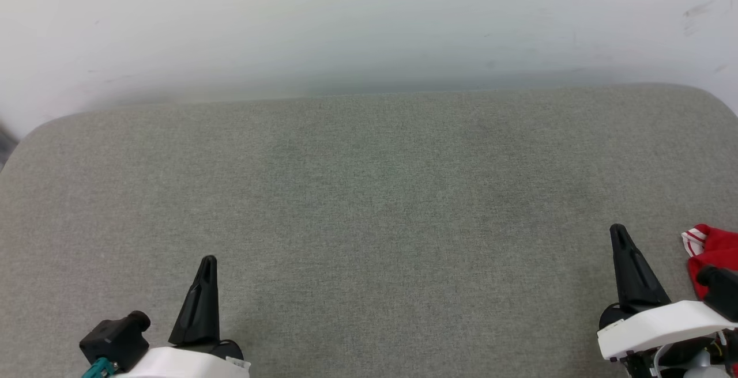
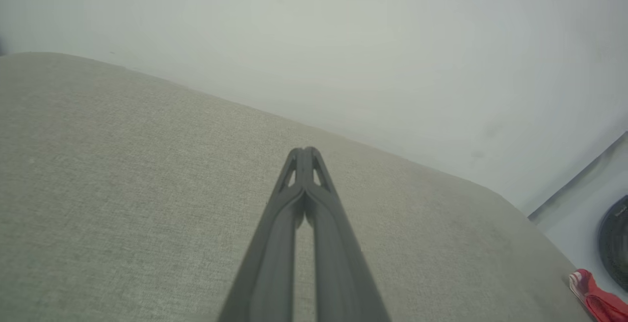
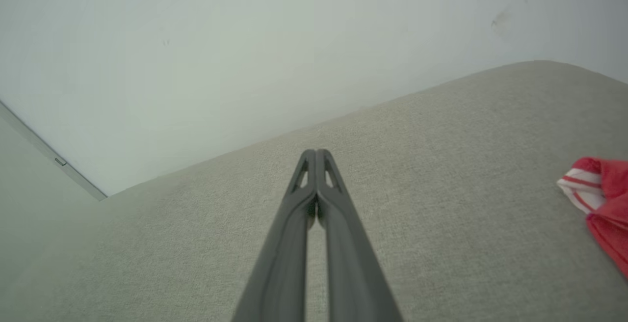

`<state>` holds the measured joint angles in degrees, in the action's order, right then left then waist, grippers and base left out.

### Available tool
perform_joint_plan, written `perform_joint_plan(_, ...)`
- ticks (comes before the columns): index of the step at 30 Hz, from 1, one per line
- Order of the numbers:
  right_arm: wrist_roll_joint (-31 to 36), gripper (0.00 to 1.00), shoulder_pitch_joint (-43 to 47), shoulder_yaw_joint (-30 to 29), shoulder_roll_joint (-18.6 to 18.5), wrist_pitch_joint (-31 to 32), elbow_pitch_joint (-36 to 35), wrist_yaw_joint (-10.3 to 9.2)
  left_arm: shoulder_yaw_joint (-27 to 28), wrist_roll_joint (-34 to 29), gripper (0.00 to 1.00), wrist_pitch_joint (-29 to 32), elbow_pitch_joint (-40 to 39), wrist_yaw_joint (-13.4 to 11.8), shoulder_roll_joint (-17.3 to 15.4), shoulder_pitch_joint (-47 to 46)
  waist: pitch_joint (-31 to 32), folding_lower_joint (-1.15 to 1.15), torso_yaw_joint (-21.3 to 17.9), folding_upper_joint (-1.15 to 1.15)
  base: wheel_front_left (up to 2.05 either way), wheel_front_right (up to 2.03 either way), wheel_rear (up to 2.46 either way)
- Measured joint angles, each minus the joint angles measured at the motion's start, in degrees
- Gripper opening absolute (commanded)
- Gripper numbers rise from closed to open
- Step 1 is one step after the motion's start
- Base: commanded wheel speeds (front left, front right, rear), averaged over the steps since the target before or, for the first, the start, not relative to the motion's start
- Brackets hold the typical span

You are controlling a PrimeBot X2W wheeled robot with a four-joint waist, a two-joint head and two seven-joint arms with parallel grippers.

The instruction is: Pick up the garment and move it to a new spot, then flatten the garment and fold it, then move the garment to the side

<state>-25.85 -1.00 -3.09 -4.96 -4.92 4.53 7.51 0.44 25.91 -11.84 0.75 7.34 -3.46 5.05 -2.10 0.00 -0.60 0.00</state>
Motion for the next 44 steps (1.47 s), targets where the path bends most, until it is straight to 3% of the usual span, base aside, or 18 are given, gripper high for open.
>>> perform_joint_plan(20,-17.71,0.00,-1.26,-0.90,0.55,2.98,2.56,0.00,0.13,18.84,0.00,3.72,3.66,0.00,-0.93,-3.17,0.35,0.00,0.11,0.00,0.00,0.00,0.00)
perform_joint_plan(44,-34.44,0.00,-2.44,-1.80,1.09,5.95,4.95,-0.01,1.03,36.27,0.00,7.86,6.91,0.00,-1.21,-5.52,0.76,0.00,0.24,0.00,0.00,0.00,0.00)
